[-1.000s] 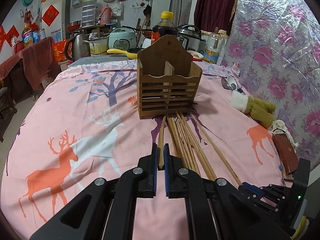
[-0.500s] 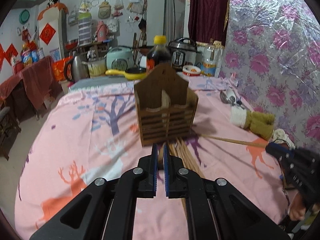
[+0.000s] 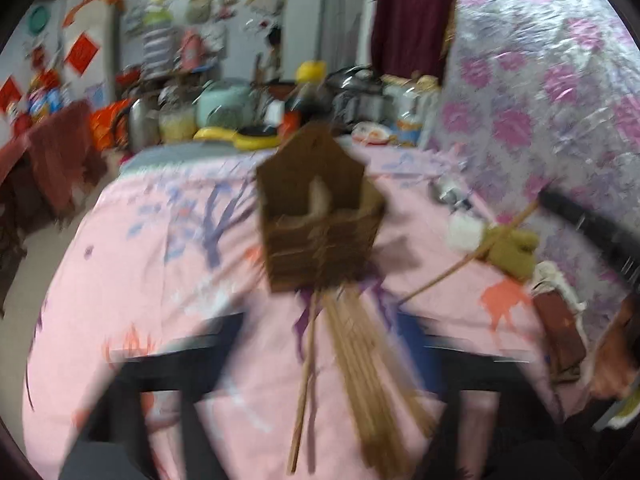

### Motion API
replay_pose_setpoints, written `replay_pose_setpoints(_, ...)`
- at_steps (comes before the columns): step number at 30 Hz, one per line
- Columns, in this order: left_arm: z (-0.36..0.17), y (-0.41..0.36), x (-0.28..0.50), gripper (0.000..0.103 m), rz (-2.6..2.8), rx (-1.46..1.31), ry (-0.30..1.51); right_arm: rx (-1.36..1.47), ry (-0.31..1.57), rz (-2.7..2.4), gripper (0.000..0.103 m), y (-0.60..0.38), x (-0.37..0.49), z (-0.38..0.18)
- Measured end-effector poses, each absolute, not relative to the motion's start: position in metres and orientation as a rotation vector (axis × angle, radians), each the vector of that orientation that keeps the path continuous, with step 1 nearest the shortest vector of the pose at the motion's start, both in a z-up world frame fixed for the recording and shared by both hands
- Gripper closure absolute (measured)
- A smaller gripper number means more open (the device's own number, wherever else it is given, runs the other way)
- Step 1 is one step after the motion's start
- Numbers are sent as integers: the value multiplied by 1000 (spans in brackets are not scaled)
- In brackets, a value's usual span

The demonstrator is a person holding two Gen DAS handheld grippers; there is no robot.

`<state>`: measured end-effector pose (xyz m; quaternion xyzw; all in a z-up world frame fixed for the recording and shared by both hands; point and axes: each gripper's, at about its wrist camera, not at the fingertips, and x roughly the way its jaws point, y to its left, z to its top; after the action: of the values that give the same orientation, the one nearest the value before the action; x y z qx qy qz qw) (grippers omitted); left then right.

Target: Organize utensils

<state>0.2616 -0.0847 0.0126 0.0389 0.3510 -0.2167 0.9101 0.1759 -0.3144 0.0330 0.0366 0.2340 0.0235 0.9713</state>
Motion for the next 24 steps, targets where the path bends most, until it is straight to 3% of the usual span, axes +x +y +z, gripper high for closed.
replay_pose_setpoints(7,-79,-58,225,14,-366,144,861,88,477,57,97,-313,178,28)
replay_pose_setpoints(10,-103,-50,218,27,-361,125,890,80,479,59,97,-311,178,27)
replay_pose_setpoints(14,-120,-51,227,77,-378,73,940,84,479,56,97,-311,178,26)
replay_pose_setpoints(17,-116,-45,231,91,-412,13,943,86,479,55,97,-312,178,25)
replay_pose_setpoints(24,-100,-49,223,92,-401,30,877,92,478,56,97,-314,176,24)
